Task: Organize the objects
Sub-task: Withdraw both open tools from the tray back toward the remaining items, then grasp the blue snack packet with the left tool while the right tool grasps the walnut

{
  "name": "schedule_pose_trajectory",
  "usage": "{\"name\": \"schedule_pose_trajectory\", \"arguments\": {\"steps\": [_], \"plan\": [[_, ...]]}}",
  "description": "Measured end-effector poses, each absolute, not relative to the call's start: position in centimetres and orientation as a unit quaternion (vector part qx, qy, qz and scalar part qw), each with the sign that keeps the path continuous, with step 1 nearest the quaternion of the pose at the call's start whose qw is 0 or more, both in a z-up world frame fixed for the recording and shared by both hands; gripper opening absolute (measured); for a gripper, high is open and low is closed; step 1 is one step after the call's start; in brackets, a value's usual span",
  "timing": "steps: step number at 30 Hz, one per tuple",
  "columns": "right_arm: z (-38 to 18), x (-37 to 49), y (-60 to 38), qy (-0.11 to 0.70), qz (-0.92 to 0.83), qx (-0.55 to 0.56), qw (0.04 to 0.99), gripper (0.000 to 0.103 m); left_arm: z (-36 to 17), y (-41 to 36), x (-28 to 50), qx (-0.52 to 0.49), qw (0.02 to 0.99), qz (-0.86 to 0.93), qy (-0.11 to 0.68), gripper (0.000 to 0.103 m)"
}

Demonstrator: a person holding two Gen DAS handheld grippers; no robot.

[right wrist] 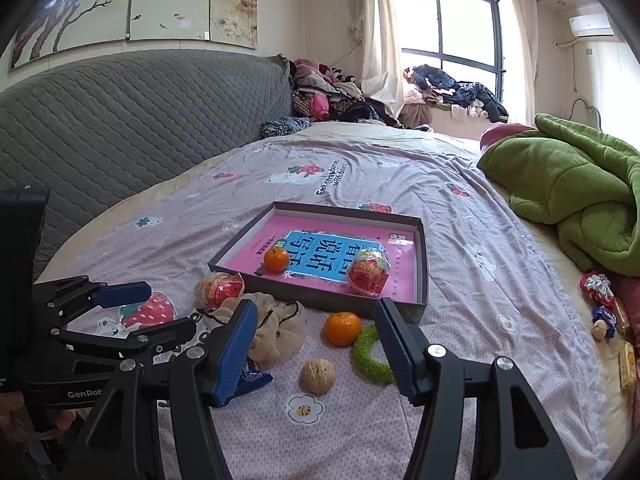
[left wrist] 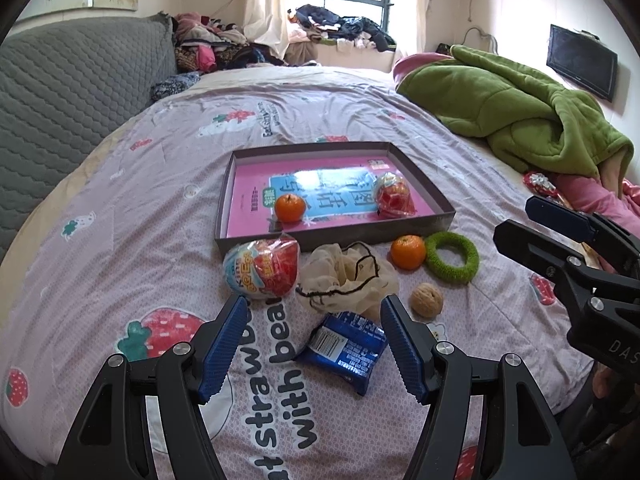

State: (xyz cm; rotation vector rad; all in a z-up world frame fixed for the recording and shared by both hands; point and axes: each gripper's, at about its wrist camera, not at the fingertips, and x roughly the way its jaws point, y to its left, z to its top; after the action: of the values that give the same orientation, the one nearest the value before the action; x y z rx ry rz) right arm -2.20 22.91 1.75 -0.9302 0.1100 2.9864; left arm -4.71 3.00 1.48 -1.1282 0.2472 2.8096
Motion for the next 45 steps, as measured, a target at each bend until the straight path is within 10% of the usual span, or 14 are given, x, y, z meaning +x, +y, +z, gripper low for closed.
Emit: {"name": "schedule_pose_trajectory", "arguments": {"steps": [45], "plan": [[-3.8, -3.0, 22.6, 0.056, 0.922, -0.383, 0.001, 0.061, -4.1, 3.7, -4.2, -0.43, 0.072, 0.894, 0.107, 0.071]]}}
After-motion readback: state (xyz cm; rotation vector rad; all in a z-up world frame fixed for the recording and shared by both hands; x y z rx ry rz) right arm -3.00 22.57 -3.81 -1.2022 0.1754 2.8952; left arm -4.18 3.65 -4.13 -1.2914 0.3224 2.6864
